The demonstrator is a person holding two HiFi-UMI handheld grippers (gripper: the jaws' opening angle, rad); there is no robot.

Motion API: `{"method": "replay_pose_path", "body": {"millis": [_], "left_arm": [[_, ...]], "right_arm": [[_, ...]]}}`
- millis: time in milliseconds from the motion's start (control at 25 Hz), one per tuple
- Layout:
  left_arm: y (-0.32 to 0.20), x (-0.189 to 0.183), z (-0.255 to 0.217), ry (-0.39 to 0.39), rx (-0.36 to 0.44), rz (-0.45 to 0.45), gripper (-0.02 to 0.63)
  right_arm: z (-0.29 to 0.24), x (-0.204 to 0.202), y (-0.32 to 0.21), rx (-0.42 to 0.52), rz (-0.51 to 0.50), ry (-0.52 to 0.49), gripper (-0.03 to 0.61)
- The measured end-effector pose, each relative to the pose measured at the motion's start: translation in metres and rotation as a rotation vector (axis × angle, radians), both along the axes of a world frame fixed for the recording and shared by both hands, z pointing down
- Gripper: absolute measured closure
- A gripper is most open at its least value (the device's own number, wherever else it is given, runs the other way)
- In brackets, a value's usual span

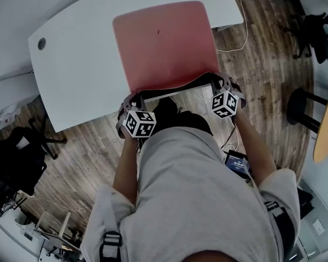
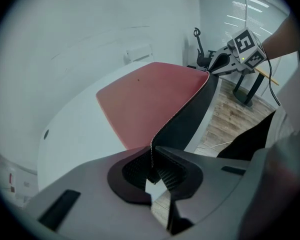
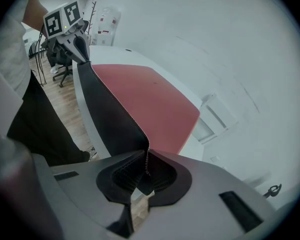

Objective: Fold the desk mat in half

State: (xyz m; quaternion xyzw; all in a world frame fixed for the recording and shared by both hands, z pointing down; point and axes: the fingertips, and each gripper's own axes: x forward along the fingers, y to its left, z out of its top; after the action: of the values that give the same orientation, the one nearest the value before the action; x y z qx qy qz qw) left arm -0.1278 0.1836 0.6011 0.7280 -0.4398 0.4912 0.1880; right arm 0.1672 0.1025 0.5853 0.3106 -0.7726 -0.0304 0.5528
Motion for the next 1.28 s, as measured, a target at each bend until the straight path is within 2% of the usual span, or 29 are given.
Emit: {"method": "replay_pose_path", "body": {"millis": [240,680,1280], "left_arm": [[-0.019,-0.001,0.001,-0.005,-0.001,0.033,0.586],[-0.026,-0.002,0.004,0.004,-0.01,0.014,0.586],[-0.052,-0.007,0.006,0.008,-0.014,-0.01,0.586]], "right_arm": [[0.001,-0.001,-0.006,-0.01,0.035,-0.004,0.526],[0.002,0.0,-0.011,-0.015,0.051,-0.02,0.526],[0.001,-0.008,-0.042,-0.015,0.074,-0.038,0.526]]}}
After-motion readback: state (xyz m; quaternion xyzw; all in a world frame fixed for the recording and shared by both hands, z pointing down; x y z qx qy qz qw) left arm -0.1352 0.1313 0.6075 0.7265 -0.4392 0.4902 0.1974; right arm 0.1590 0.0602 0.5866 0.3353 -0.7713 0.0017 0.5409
